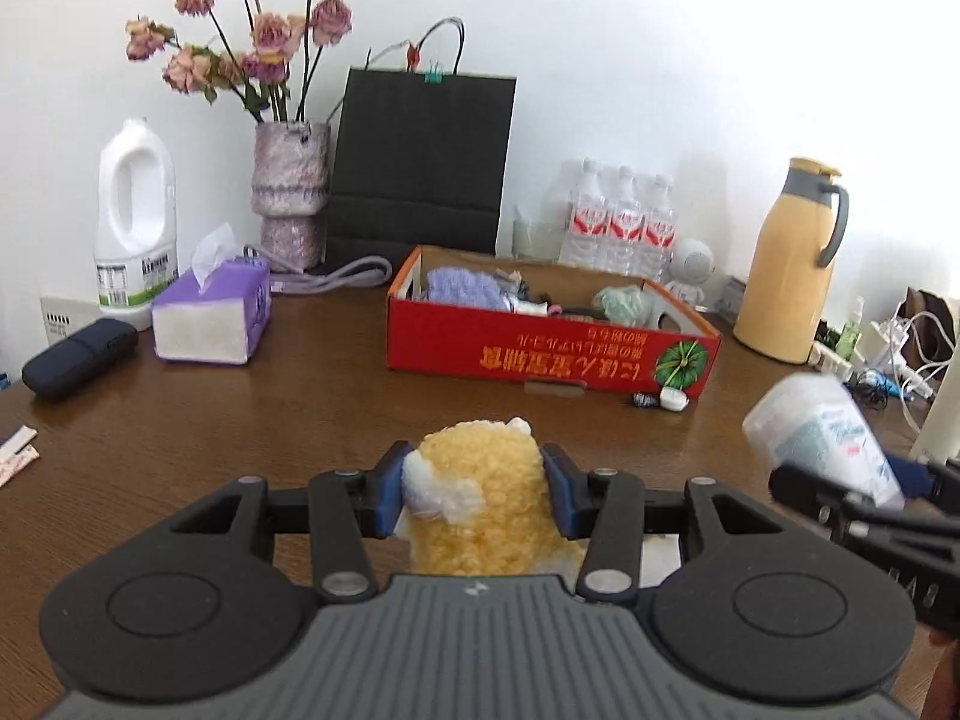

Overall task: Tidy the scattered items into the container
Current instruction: 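Carry the hamster and swab box into the box and open both tools, then withdraw both open tools from the box toward the table, then grasp the white round cap with the right tool while the left tool grasps the black packet, then carry the cap and black packet into the box and open both tools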

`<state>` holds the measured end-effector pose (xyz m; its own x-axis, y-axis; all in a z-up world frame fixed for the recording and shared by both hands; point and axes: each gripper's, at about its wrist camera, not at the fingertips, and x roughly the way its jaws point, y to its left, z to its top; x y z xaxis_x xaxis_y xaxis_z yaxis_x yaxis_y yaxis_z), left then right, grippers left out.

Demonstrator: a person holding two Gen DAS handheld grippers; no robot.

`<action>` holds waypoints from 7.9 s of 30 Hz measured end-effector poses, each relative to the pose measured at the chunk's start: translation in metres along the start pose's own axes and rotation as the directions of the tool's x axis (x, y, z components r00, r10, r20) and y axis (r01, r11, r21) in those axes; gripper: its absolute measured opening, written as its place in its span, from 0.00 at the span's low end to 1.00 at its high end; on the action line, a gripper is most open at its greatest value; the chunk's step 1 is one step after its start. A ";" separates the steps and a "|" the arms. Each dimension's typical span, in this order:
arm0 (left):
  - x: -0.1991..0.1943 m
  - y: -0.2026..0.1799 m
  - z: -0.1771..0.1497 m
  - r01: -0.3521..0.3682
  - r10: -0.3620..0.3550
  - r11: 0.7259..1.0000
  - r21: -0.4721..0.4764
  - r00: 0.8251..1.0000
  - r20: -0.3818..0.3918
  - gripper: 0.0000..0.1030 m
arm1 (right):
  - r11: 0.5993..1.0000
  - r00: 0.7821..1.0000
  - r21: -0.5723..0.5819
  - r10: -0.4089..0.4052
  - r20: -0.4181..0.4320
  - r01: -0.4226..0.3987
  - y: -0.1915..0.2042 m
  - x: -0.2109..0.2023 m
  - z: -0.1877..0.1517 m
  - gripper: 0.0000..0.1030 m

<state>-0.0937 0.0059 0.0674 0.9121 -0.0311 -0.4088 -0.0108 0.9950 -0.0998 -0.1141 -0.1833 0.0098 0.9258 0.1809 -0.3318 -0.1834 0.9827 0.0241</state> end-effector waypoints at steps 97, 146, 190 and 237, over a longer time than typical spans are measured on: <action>0.073 -0.021 0.036 0.023 -0.047 0.977 0.213 0.993 0.108 1.00 | 0.999 0.993 0.023 -0.045 -0.112 0.048 -0.038 0.108 0.044 0.69; 0.257 -0.147 0.024 0.199 -0.141 0.952 0.233 0.959 -0.244 0.23 | 0.962 0.992 0.258 -0.066 -0.107 0.092 -0.135 0.167 0.029 0.27; -0.004 -0.031 0.011 -0.017 -0.012 0.992 0.124 0.973 0.231 0.22 | 1.000 0.995 0.010 0.019 0.103 -0.020 -0.001 0.009 0.019 0.27; 0.393 -0.039 0.149 0.252 -0.145 0.957 0.144 0.845 -0.514 0.45 | 0.983 0.699 0.040 0.156 -0.697 -0.180 -0.082 0.414 0.149 0.32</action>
<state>0.3267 -0.0307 0.0456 0.5620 -0.2198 -0.7974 0.2782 0.9581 -0.0681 0.3334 -0.1830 0.0111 0.3884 0.2534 -0.8860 -0.3337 0.9349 0.1210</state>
